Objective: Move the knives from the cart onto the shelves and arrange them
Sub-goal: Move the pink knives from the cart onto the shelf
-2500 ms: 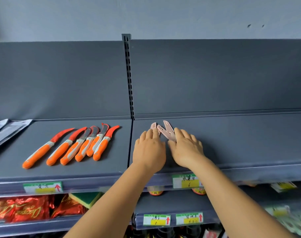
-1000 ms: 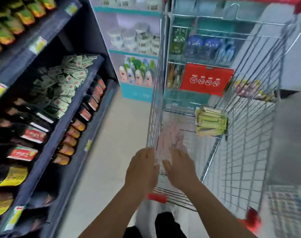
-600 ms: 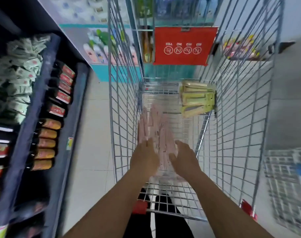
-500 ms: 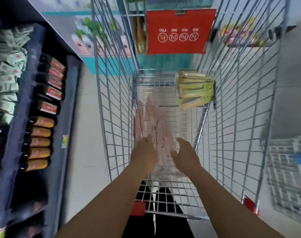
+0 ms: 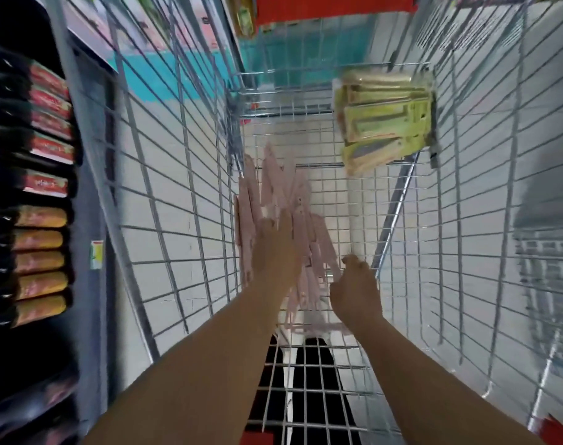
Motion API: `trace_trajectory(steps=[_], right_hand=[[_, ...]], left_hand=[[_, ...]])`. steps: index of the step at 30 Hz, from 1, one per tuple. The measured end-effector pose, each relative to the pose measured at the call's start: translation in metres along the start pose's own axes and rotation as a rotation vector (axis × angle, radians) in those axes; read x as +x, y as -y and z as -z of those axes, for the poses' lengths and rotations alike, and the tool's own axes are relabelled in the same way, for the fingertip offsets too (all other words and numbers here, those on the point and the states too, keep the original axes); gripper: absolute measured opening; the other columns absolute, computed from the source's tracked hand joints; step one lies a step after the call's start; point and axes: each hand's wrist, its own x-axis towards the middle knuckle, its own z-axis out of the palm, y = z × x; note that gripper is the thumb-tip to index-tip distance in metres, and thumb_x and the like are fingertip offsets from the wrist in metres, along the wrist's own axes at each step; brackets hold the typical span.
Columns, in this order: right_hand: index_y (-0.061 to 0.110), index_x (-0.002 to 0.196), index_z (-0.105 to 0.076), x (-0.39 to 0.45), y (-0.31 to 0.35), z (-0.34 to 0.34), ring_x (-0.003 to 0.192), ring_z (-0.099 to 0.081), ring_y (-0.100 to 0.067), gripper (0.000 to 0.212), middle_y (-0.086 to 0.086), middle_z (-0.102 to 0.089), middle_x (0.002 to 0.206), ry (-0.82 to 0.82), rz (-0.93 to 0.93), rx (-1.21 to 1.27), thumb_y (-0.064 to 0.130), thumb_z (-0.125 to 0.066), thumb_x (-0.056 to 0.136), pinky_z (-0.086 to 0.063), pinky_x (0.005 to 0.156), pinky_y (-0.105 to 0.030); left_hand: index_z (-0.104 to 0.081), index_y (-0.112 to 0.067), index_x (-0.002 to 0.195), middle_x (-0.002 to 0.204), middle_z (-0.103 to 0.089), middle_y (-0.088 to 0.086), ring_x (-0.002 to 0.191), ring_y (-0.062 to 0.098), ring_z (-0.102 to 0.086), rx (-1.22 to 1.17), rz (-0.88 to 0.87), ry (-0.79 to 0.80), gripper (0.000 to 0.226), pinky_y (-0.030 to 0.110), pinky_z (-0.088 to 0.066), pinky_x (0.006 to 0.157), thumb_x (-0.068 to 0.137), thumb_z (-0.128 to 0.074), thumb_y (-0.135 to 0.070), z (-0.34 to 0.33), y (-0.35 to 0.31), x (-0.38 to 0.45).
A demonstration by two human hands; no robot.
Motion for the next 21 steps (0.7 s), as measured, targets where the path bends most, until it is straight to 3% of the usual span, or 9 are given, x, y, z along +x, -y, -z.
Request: trace_trajectory(steps=[3,7,10,12,15,16,18,19,21], right_hand=[[0.003,0.115,-0.049,0.010,-0.001,-0.008,0.097,-0.057,-0.031,0.027,-0.014,-0.052,0.111,-0.050,0.001,-0.038,0.002,-0.050,0.088,-0.039,0.071,-0.031],[0.004,0.108,-0.054,0.024,-0.003,-0.011,0.093,-0.060,-0.031,0.020,-0.014,-0.056,0.107,-0.092,-0.027,-0.053,0.009,-0.051,0.090,-0.042,0.068,-0.031],[0.003,0.108,-0.056,0.032,-0.003,-0.006,0.086,-0.058,-0.027,0.020,-0.014,-0.055,0.105,-0.121,-0.016,-0.021,0.016,-0.047,0.094,-0.041,0.067,-0.031],[0.003,0.108,-0.054,0.034,0.002,-0.005,0.078,-0.053,-0.023,0.020,-0.013,-0.055,0.100,-0.130,0.001,0.024,0.015,-0.041,0.098,-0.037,0.061,-0.028],[0.004,0.107,-0.049,0.032,0.011,-0.013,0.065,-0.048,-0.018,0.019,-0.010,-0.054,0.091,-0.068,0.023,0.122,0.015,-0.037,0.099,-0.026,0.047,-0.024],[0.005,0.107,-0.050,0.031,0.014,-0.017,0.065,-0.048,-0.018,0.020,-0.010,-0.054,0.092,-0.061,0.039,0.143,0.020,-0.039,0.099,-0.024,0.046,-0.023],[0.010,0.105,-0.051,0.030,0.016,-0.025,0.069,-0.051,-0.020,0.034,-0.008,-0.055,0.094,-0.082,0.048,0.177,0.041,-0.040,0.098,-0.027,0.047,-0.025],[0.011,0.104,-0.052,0.029,0.017,-0.027,0.070,-0.053,-0.021,0.043,-0.007,-0.056,0.093,-0.104,0.044,0.183,0.051,-0.037,0.096,-0.030,0.049,-0.026],[0.012,0.102,-0.052,0.029,0.018,-0.028,0.072,-0.056,-0.022,0.048,-0.006,-0.059,0.089,-0.125,0.027,0.155,0.056,-0.035,0.095,-0.035,0.057,-0.029]], left_hand=[[-0.026,-0.035,0.143,0.136,-0.034,0.011,0.125,0.033,-0.039,-0.019,-0.048,-0.015,0.057,0.052,-0.045,0.094,0.094,-0.049,-0.020,0.002,-0.004,0.021],[-0.034,-0.020,0.143,0.144,-0.028,0.014,0.132,0.035,-0.031,0.149,-0.078,-0.006,0.045,0.050,-0.039,0.102,0.100,-0.036,-0.033,0.007,-0.006,0.036],[-0.046,-0.009,0.131,0.138,-0.036,0.017,0.120,0.031,-0.046,0.153,-0.068,-0.068,0.035,0.042,-0.049,0.091,0.100,-0.039,-0.025,0.010,-0.003,0.042],[-0.048,-0.011,0.128,0.148,-0.024,0.018,0.121,0.028,-0.049,0.108,-0.012,-0.073,0.031,0.039,-0.050,0.086,0.098,-0.046,-0.017,0.009,0.002,0.045],[-0.035,-0.016,0.139,0.148,-0.028,0.018,0.119,0.028,-0.050,-0.004,0.020,-0.054,0.045,0.032,-0.050,0.074,0.097,-0.047,-0.025,0.007,0.006,0.047],[-0.026,-0.017,0.145,0.148,-0.030,0.015,0.124,0.029,-0.045,-0.051,-0.014,-0.081,0.054,0.032,-0.050,0.078,0.097,-0.047,-0.025,0.007,0.006,0.045],[-0.014,-0.018,0.149,0.147,-0.035,0.011,0.136,0.029,-0.033,-0.114,-0.086,-0.157,0.064,0.039,-0.043,0.101,0.096,-0.049,-0.019,0.003,0.008,0.036],[-0.015,-0.018,0.146,0.139,-0.045,0.013,0.131,0.032,-0.042,-0.178,-0.063,-0.173,0.064,0.043,-0.043,0.102,0.093,-0.051,-0.013,0.002,0.009,0.031],[-0.019,-0.016,0.141,0.113,-0.059,0.013,0.101,0.034,-0.062,-0.328,0.105,-0.101,0.061,0.045,-0.054,0.083,0.090,-0.050,-0.003,-0.001,0.008,0.022]])
